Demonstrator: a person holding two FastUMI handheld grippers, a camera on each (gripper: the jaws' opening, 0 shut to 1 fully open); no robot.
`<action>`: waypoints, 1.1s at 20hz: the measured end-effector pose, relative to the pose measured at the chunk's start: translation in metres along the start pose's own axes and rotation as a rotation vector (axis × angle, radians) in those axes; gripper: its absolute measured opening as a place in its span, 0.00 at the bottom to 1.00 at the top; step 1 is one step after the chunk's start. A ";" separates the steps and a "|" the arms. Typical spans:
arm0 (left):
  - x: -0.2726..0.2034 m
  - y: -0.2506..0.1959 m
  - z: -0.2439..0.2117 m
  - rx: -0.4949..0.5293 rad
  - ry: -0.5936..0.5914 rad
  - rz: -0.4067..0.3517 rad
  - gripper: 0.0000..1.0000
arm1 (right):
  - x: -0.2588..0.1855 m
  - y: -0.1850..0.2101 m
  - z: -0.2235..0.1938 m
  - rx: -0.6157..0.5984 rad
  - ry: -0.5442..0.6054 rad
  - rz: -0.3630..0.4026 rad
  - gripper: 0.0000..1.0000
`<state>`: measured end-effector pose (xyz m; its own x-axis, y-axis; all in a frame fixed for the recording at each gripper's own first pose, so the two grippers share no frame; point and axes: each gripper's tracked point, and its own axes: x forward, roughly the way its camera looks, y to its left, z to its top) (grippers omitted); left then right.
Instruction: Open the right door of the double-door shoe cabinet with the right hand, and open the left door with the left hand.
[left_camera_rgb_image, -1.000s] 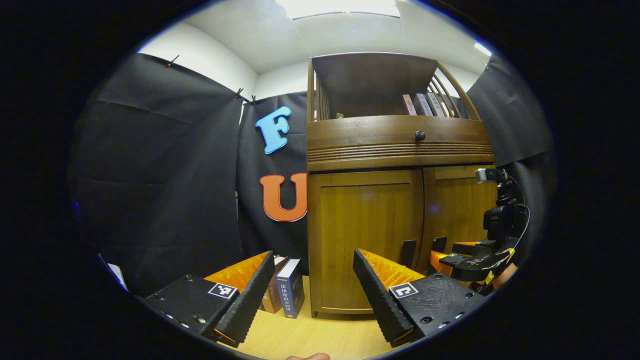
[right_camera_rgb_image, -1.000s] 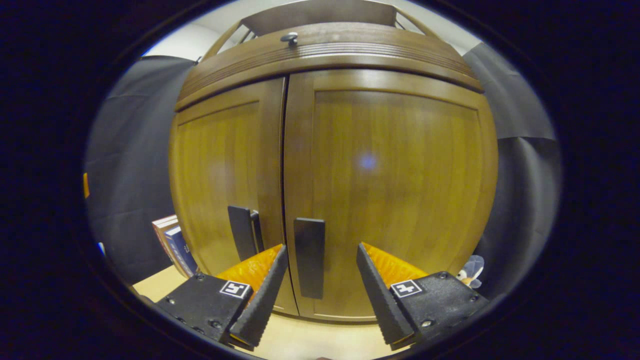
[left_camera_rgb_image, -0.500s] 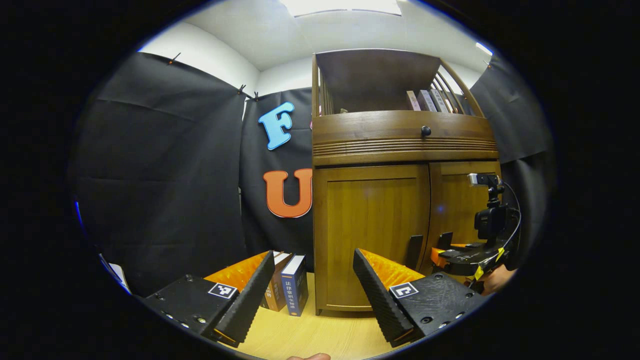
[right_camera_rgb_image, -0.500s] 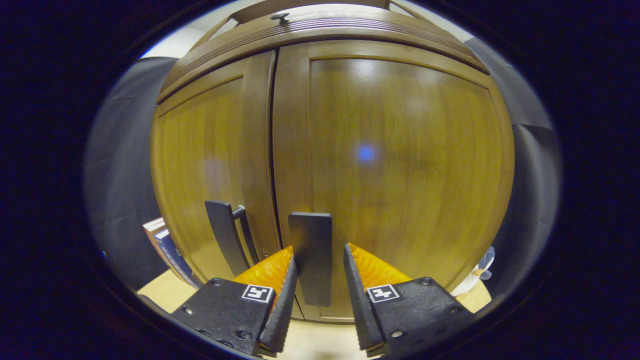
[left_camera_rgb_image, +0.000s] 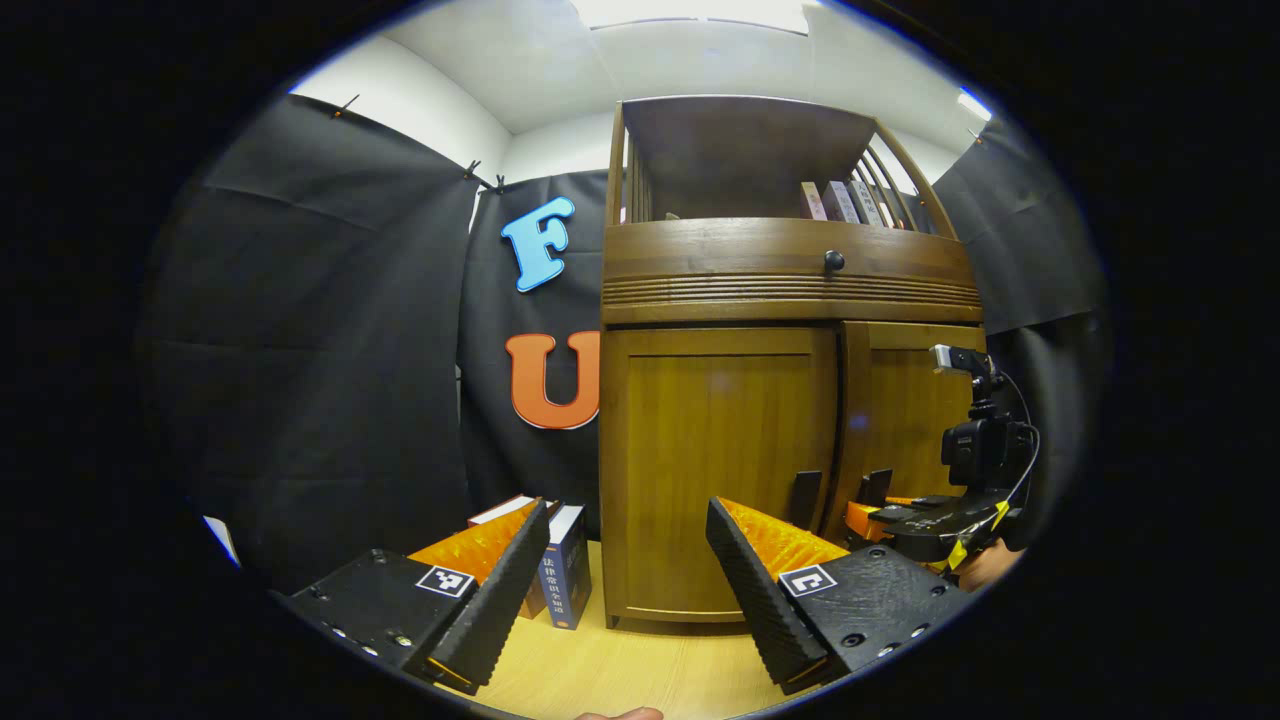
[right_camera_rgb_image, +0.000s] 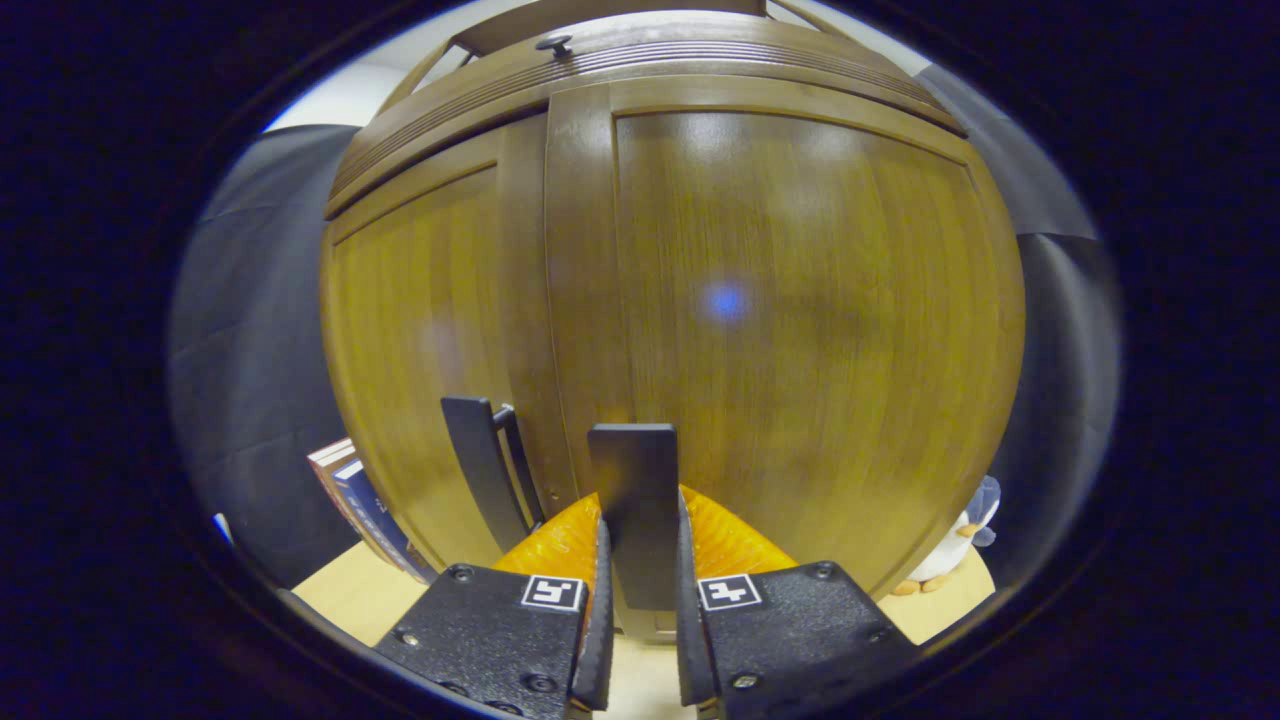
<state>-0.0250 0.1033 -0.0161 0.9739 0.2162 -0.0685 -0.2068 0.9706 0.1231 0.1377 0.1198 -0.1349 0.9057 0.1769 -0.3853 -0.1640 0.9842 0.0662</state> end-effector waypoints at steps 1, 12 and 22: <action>0.001 -0.003 -0.001 -0.004 0.006 -0.007 0.95 | -0.005 0.000 -0.001 -0.002 -0.002 0.008 0.29; 0.009 -0.038 -0.010 -0.012 0.048 -0.073 0.95 | -0.077 -0.013 -0.018 -0.024 -0.010 0.086 0.29; 0.020 -0.085 -0.016 -0.027 0.047 -0.148 0.95 | -0.136 -0.043 -0.031 -0.019 -0.010 0.080 0.28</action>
<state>0.0107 0.0273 -0.0437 0.9886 0.0746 -0.1306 -0.0643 0.9946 0.0817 0.0090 0.0534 -0.1137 0.8930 0.2553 -0.3707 -0.2435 0.9667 0.0791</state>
